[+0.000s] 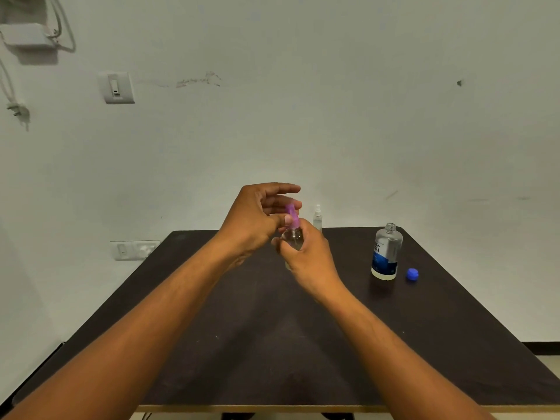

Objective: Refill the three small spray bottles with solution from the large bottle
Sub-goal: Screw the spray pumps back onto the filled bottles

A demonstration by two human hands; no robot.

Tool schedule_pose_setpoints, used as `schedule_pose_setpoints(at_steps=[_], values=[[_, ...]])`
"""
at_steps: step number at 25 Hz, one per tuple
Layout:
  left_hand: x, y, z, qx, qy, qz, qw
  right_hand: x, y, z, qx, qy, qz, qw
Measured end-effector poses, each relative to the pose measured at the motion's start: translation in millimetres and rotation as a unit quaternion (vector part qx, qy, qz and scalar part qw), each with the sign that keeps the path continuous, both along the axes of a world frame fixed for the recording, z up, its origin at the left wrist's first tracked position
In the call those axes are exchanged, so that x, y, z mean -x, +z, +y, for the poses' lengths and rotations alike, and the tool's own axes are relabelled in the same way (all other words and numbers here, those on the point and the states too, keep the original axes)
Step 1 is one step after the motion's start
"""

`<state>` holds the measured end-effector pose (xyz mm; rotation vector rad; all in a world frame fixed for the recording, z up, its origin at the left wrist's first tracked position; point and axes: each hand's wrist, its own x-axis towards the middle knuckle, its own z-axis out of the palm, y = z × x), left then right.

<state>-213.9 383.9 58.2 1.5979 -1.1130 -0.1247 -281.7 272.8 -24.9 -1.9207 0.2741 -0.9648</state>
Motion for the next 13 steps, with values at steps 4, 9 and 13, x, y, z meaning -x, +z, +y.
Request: schedule_pose_setpoints(at_steps=[4,9,13], values=[[2.1,2.9,-5.8,0.023,0.069,-0.055,0.996,2.0,5.5,0.6,-0.008,-0.001,0.006,1.0],[0.2,3.9,-8.5,0.017,0.062,-0.045,0.997,1.3,3.7,0.1,-0.004,-0.005,0.009,1.0],[-4.4,8.4,-6.0,-0.042,-0.023,-0.03,0.998,3.1,0.5,0.6,-0.014,-0.002,0.013,1.0]])
